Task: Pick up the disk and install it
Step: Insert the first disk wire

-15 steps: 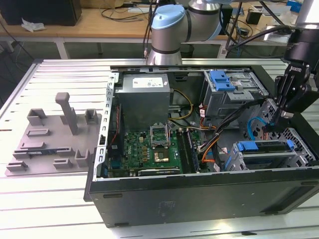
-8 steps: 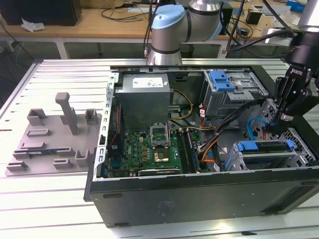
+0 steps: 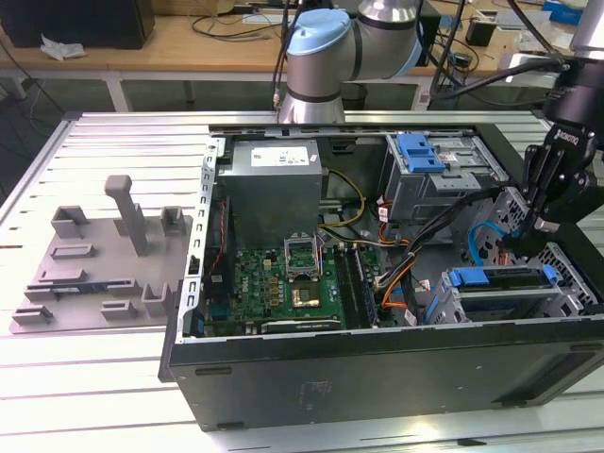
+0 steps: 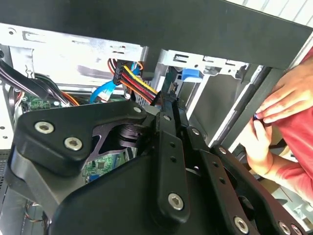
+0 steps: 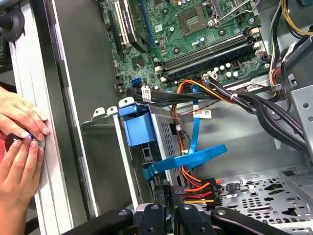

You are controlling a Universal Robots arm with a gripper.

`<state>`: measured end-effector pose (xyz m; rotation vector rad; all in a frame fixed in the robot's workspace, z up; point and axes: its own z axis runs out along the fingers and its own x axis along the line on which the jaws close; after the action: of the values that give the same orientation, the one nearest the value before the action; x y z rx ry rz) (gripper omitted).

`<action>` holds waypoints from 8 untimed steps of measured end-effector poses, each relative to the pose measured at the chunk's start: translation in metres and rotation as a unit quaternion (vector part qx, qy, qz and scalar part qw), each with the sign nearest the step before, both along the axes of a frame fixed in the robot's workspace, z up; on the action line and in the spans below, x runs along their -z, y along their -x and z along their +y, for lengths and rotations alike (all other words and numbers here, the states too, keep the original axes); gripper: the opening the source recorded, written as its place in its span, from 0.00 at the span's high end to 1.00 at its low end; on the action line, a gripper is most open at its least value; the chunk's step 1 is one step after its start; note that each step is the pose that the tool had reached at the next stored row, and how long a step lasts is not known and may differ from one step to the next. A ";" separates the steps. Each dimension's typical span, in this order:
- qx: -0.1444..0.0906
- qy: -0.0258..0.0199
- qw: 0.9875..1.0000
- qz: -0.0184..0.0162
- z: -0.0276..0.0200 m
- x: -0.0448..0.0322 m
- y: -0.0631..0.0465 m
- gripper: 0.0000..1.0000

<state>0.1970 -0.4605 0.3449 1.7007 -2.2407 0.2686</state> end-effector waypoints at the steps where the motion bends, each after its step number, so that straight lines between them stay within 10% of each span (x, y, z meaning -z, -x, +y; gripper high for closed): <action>1: 0.000 -0.001 1.000 -0.001 -0.0006 -0.0008 0.000 0.84; 8: -0.004 -0.025 1.000 -0.010 -0.0068 -0.0045 0.002 0.84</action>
<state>0.1950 -0.4672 0.3494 1.7393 -2.2731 0.2334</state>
